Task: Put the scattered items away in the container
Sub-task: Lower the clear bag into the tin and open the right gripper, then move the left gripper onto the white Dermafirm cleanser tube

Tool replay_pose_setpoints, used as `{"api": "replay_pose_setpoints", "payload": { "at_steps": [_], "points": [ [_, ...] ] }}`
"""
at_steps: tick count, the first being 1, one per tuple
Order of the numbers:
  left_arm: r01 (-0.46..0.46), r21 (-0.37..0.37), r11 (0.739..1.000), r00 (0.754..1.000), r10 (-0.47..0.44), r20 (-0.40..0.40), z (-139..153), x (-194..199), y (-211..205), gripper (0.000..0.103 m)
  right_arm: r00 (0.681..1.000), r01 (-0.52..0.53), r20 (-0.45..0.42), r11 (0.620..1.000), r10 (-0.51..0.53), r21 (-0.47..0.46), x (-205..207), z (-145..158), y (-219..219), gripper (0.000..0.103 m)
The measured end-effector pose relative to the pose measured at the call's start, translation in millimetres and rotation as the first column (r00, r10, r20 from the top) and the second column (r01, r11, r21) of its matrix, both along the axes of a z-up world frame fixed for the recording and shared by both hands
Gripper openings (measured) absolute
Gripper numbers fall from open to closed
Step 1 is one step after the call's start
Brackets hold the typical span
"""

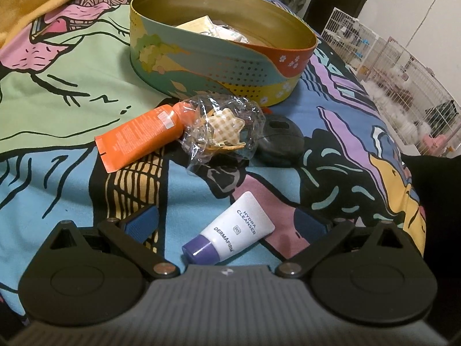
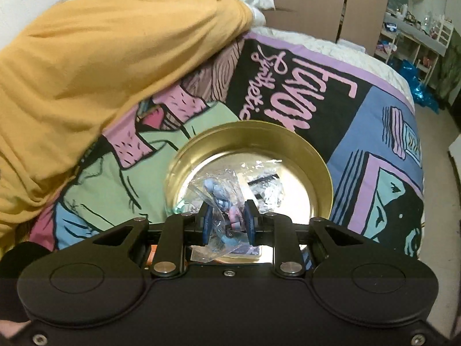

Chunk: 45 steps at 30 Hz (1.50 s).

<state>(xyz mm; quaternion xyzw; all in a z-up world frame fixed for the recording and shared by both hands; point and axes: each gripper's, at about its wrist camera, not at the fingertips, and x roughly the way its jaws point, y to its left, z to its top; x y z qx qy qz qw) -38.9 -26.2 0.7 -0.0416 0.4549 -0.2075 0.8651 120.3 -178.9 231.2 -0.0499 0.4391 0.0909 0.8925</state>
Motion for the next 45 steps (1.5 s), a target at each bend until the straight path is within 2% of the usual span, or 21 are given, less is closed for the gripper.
{"api": "replay_pose_setpoints", "payload": {
  "at_steps": [7,11,16,18,20,22,26,33,37,45],
  "points": [
    [-0.005,-0.011,1.0,1.0,0.005,-0.004,0,0,1,0.103,0.992,0.052,-0.115,0.997,-0.059,-0.06,40,-18,11,0.023],
    [-0.005,-0.012,1.0,1.0,0.004,-0.008,-1,1,2,0.103,0.986,0.077,-0.141,0.995,-0.085,-0.063,54,-31,11,0.023],
    [-0.001,-0.007,1.0,1.0,0.001,-0.009,-2,1,1,0.103,0.984,0.111,-0.132,0.992,-0.119,-0.065,62,-37,8,0.023],
    [-0.001,-0.007,1.0,1.0,0.001,-0.009,-2,1,1,0.103,0.985,0.137,-0.095,0.989,-0.142,-0.053,63,-35,3,0.034],
    [0.0,-0.005,1.0,1.0,0.0,-0.009,-2,1,1,0.103,0.983,0.175,-0.054,0.983,-0.178,-0.054,60,-32,-3,0.076],
    [0.001,-0.001,1.0,1.0,-0.001,-0.008,-2,0,1,0.103,0.979,0.202,-0.019,0.979,-0.203,-0.026,55,-27,-12,0.083],
    [0.006,0.009,1.0,1.0,-0.006,-0.006,-3,0,-1,0.103,0.975,0.219,-0.037,0.975,-0.217,0.035,43,-28,-34,0.083],
    [0.015,0.028,0.999,1.0,-0.015,-0.002,-3,-1,-3,0.103,0.978,0.207,-0.017,0.978,-0.206,0.028,-8,-42,-63,0.083],
    [0.022,0.047,0.999,1.0,-0.022,0.002,-4,-1,-6,0.103,0.974,0.226,-0.022,0.974,-0.225,0.029,-43,-59,-81,0.086],
    [0.039,0.093,0.995,0.999,-0.04,0.011,-5,-4,-11,0.103,0.959,0.271,-0.087,0.963,-0.269,0.007,-94,-101,-106,0.086]
  ]
}}
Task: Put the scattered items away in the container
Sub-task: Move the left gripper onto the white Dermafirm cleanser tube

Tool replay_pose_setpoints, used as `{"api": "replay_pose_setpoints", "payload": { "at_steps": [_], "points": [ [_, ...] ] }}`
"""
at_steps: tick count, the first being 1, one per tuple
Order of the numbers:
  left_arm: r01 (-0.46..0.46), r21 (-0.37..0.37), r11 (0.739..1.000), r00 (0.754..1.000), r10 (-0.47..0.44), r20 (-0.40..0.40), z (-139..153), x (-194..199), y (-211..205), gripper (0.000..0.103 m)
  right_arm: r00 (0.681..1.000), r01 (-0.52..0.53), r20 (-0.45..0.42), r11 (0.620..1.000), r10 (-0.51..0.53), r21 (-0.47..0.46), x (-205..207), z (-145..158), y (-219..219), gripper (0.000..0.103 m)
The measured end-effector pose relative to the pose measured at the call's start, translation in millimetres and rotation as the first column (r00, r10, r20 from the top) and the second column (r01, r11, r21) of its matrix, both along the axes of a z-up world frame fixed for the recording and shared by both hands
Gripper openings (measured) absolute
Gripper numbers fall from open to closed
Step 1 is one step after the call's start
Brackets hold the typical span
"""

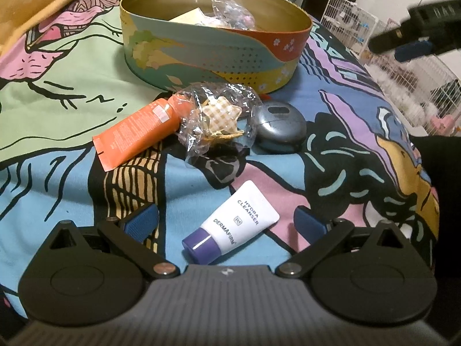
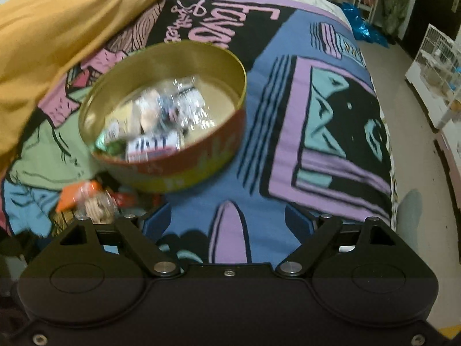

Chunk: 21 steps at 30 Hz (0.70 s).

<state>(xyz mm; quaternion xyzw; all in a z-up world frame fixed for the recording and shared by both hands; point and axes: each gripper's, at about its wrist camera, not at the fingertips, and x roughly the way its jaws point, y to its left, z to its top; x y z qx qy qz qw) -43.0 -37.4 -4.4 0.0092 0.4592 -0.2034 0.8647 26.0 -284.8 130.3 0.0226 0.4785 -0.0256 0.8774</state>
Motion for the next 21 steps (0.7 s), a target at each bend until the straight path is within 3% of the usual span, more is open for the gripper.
{"api": "replay_pose_setpoints", "payload": {
  "at_steps": [11,16,18,21],
  "points": [
    [0.01,0.074,0.997,0.999,-0.012,0.03,-2,-4,-7,0.095,0.998,0.004,0.055,1.0,-0.003,-0.02,-29,-41,6,0.089],
    [-0.012,0.08,0.997,0.999,0.008,0.045,1,-5,-4,0.073,0.997,0.003,0.076,1.0,-0.002,-0.011,-34,-60,8,0.089],
    [-0.022,0.066,0.998,0.999,0.018,0.051,4,-4,-1,0.053,0.996,0.013,0.085,1.0,-0.012,-0.002,-35,-63,7,0.089],
    [-0.055,0.043,0.998,0.998,0.053,0.036,5,0,6,0.042,0.996,0.017,0.082,0.999,-0.021,0.051,-34,-68,5,0.09]
  ]
}}
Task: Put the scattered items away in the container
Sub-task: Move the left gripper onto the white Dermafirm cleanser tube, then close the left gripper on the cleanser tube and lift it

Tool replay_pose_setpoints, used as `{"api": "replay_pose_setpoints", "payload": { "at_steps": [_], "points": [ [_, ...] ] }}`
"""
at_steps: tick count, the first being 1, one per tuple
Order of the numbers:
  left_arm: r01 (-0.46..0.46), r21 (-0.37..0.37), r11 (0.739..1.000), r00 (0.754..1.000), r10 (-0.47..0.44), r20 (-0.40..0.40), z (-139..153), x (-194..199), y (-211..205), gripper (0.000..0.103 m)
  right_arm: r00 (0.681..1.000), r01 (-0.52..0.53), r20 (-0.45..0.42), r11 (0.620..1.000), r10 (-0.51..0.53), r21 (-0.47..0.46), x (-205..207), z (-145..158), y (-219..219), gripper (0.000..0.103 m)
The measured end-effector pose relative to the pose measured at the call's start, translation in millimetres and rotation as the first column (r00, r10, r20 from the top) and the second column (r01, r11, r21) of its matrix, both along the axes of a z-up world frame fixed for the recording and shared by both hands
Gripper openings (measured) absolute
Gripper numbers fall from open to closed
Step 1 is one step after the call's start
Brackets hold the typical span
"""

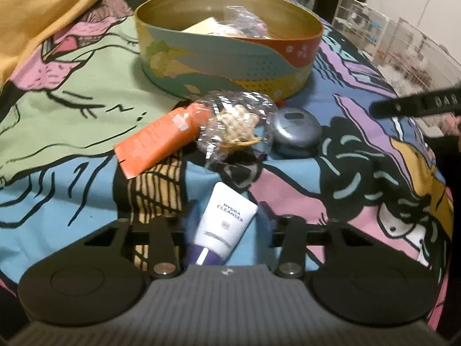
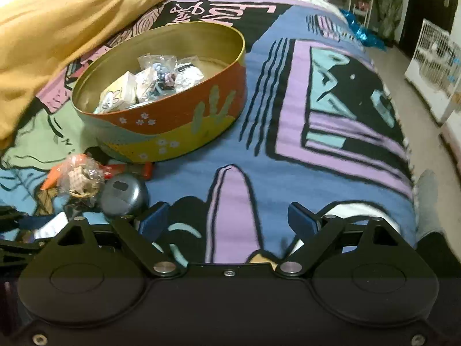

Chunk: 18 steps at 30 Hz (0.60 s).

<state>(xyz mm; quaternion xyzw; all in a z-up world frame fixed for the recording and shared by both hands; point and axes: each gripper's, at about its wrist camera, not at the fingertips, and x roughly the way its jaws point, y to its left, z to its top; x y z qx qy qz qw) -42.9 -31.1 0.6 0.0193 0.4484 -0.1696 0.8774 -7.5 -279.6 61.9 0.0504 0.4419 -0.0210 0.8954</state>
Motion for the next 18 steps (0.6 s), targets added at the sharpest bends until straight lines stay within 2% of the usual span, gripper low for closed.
{"api": "replay_pose_setpoints", "payload": {
  "at_steps": [1,2,3,4,12,18],
  "points": [
    [-0.008,-0.009,1.0,1.0,0.008,-0.004,1,1,2,0.041,1.0,-0.001,-0.003,1.0,0.001,0.014,0,-2,0,0.09],
    [-0.014,-0.018,1.0,1.0,0.014,-0.006,1,2,4,0.034,1.0,-0.004,-0.006,1.0,0.004,0.021,1,-4,1,0.09],
    [-0.02,-0.032,0.999,1.0,0.02,-0.01,2,2,6,0.022,1.0,-0.007,-0.007,1.0,0.007,0.02,1,-6,2,0.09],
    [-0.026,-0.045,0.999,1.0,0.025,-0.015,2,3,8,0.02,1.0,-0.011,-0.005,1.0,0.011,0.016,0,-6,3,0.09],
    [-0.034,-0.102,0.994,0.998,0.029,-0.051,10,5,14,0.018,0.999,-0.026,0.022,1.0,0.026,0.017,-2,-6,8,0.09],
    [-0.022,-0.107,0.994,1.0,0.02,-0.022,26,0,17,0.017,0.999,-0.032,0.021,0.999,0.032,0.028,0,-8,10,0.091]
  ]
}}
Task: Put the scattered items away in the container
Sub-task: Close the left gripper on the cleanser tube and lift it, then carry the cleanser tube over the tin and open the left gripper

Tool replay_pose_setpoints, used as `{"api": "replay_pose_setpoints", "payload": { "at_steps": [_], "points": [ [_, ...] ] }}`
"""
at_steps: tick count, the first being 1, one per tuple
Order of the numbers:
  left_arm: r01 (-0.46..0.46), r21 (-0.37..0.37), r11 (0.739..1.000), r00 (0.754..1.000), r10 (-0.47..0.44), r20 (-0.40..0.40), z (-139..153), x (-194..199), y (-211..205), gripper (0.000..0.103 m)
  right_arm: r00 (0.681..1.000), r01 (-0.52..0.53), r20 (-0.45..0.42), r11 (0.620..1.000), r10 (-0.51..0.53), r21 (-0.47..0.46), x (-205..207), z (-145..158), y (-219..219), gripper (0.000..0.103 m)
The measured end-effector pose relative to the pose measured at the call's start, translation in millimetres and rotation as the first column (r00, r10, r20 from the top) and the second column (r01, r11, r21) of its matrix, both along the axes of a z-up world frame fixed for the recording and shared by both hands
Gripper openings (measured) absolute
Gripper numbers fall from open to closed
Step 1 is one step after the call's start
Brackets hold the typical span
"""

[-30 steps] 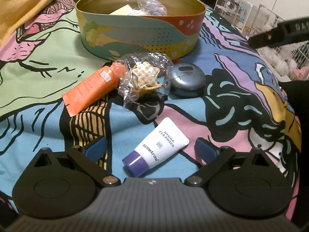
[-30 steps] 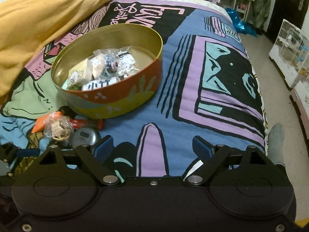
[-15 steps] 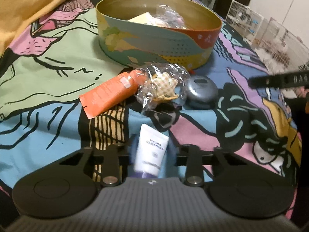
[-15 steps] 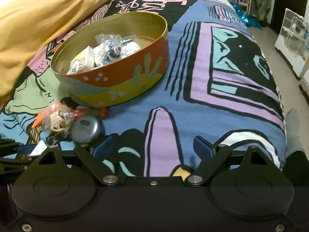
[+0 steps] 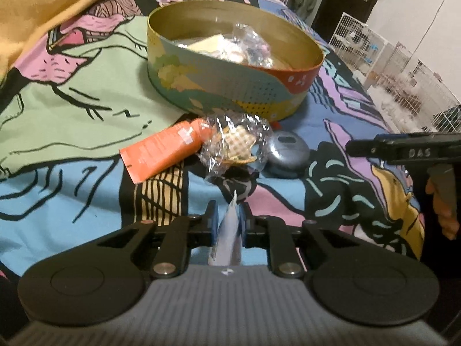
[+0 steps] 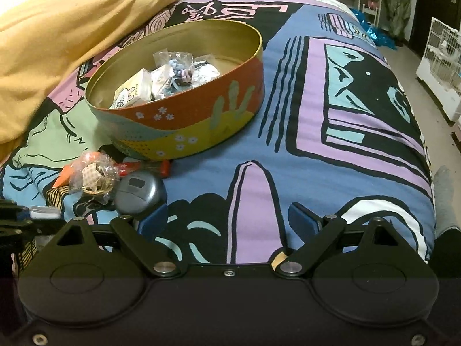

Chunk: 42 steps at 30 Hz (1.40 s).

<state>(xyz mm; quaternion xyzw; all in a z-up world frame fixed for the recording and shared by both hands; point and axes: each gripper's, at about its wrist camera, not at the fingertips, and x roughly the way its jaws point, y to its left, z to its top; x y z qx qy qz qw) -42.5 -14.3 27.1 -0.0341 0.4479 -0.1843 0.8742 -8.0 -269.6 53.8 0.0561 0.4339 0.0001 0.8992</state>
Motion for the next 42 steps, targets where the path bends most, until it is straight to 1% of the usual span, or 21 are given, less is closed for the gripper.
{"api": "replay_pose_setpoints", "payload": {
  "at_steps": [3,4,5,9,10,11,12,13,15,17,18,20,22,23,24,25,26,27,31,38,42],
  "points": [
    [-0.009,-0.004,1.0,1.0,0.009,0.017,9,0,2,0.015,1.0,-0.009,0.0,1.0,0.009,-0.007,0,-1,3,0.091],
    [-0.01,-0.008,1.0,1.0,0.011,0.023,12,0,3,0.012,1.0,-0.011,0.002,1.0,0.011,-0.009,-1,-1,3,0.091],
    [-0.009,-0.014,1.0,1.0,0.009,0.029,16,1,4,0.001,1.0,-0.014,0.003,1.0,0.014,-0.011,-1,-1,4,0.091],
    [0.0,0.0,1.0,0.998,0.0,0.064,28,1,3,0.001,1.0,-0.016,0.003,1.0,0.016,-0.009,-1,-1,5,0.091],
    [0.004,-0.009,1.0,0.998,-0.003,0.06,29,2,4,0.001,1.0,-0.016,0.003,1.0,0.016,-0.008,-1,-1,4,0.091],
    [0.008,-0.023,1.0,0.999,-0.007,0.037,28,5,6,0.003,1.0,-0.015,0.005,1.0,0.015,-0.007,-2,-1,4,0.091],
    [-0.011,-0.033,0.999,1.0,0.011,0.014,25,6,9,0.018,1.0,-0.014,0.006,1.0,0.014,-0.007,-2,0,4,0.091],
    [-0.022,-0.031,0.999,1.0,0.022,0.002,23,7,11,0.028,1.0,-0.013,0.008,1.0,0.013,-0.005,-3,0,4,0.091],
    [-0.023,-0.011,1.0,1.0,0.023,-0.014,20,4,11,0.066,1.0,-0.011,0.012,1.0,0.011,-0.002,-4,1,3,0.091],
    [0.004,0.015,1.0,1.0,-0.003,-0.003,16,-3,7,0.069,1.0,-0.009,0.015,1.0,0.009,0.002,-4,2,3,0.091],
    [0.027,0.036,0.999,1.0,-0.026,-0.011,14,-5,3,0.07,1.0,-0.01,0.015,1.0,0.009,0.003,-4,1,3,0.091],
    [0.053,0.051,0.997,0.998,-0.051,-0.036,6,-6,-4,0.07,1.0,-0.012,0.013,1.0,0.012,0.003,-3,1,4,0.091],
    [0.063,0.072,0.995,0.996,-0.059,-0.061,-4,-5,-10,0.07,1.0,-0.016,0.008,1.0,0.016,0.002,-2,0,5,0.091],
    [0.066,0.086,0.994,0.996,-0.06,-0.072,-10,-4,-13,0.065,1.0,-0.017,0.008,1.0,0.017,0.001,-2,0,5,0.091],
    [0.073,0.1,0.992,0.994,-0.065,-0.089,-16,-2,-15,0.04,1.0,-0.018,0.009,1.0,0.018,0.0,-3,0,5,0.091],
    [0.079,0.118,0.99,0.993,-0.067,-0.1,-22,-1,-17,0.032,1.0,-0.017,0.011,1.0,0.017,-0.001,-3,0,5,0.091],
    [0.076,0.127,0.989,0.994,-0.065,-0.087,-23,-1,-17,0.023,1.0,-0.016,0.013,1.0,0.016,0.0,-3,1,5,0.091],
    [0.074,0.12,0.99,0.994,-0.064,-0.085,-22,0,-16,0.021,1.0,-0.013,0.013,1.0,0.013,0.003,-4,1,4,0.091],
    [0.069,0.103,0.992,0.996,-0.063,-0.063,-14,0,-13,0.02,1.0,-0.008,0.012,1.0,0.008,0.007,-3,0,3,0.091],
    [0.039,0.066,0.997,0.999,-0.039,0.002,15,-3,-5,0.02,1.0,-0.022,0.008,1.0,0.022,0.002,-3,-1,6,0.091],
    [0.022,0.06,0.998,0.999,-0.024,0.033,28,-2,0,0.02,1.0,-0.024,0.004,1.0,0.024,0.003,-2,-2,7,0.091]
  ]
}}
